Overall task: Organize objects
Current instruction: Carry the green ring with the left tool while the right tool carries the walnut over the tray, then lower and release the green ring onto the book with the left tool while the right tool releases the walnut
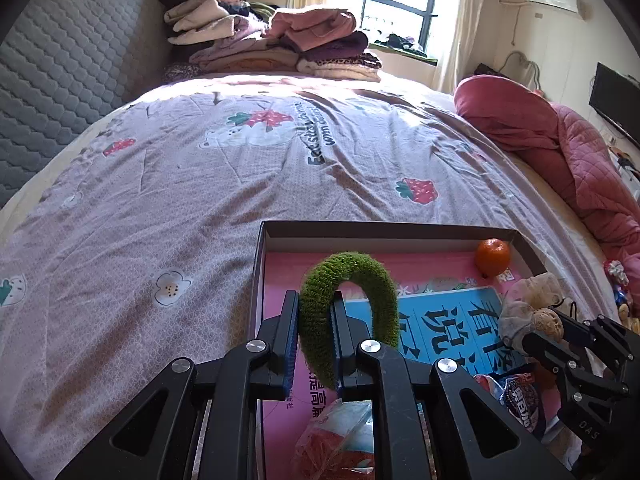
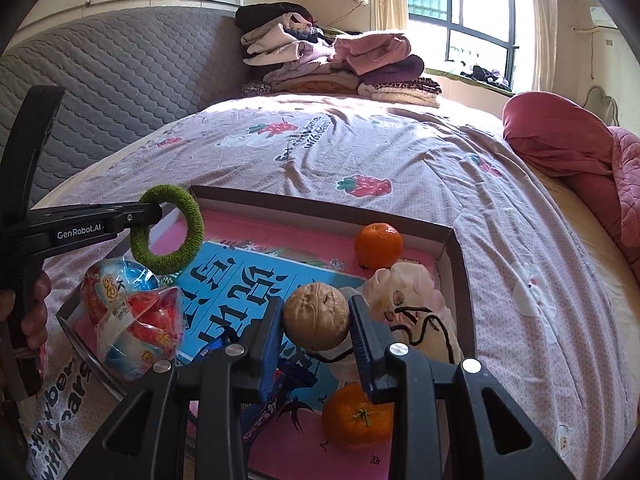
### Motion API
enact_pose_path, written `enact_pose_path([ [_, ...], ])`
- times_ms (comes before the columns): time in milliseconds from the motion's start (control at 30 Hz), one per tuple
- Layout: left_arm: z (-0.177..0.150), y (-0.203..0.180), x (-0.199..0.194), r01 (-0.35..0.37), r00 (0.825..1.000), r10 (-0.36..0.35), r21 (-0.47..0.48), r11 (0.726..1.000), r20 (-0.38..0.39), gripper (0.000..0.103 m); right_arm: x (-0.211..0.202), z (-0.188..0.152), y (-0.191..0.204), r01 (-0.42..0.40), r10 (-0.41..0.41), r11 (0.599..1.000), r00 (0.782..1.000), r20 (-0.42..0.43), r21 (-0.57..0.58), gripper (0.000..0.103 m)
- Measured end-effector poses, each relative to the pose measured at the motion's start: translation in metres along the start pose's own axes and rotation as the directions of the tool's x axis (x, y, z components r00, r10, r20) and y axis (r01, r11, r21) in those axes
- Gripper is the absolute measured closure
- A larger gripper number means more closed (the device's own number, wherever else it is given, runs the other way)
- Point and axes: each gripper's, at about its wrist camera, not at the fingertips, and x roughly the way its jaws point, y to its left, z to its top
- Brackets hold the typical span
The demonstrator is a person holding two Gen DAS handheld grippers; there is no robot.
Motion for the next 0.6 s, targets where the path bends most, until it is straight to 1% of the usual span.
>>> enact_pose_path([
  [333, -0.007, -0.005, 0.009, -0.007, 0.999, 0.008, 0.025, 1.0, -0.034, 0.089, 0.014, -0.008, 0.001, 0.021, -0.021, 1.0, 0.997, -0.071, -0.009, 0.07],
  [467, -0.008, -0.006, 0.011, 0.001, 0.999, 0.0, 0.028, 1.0, -0.049, 0.089, 0.015, -0.008, 0.0, 0.023, -0.023, 1.0, 0.997, -0.074, -0.009, 0.07],
  [600, -0.01, -0.007, 0.014, -0.005, 0.998, 0.007, 0.038, 0.999, -0.066, 0.088, 0.014, -0.009, 0.0, 0.027, -0.027, 1.0, 0.997, -0.069, -0.007, 0.07],
])
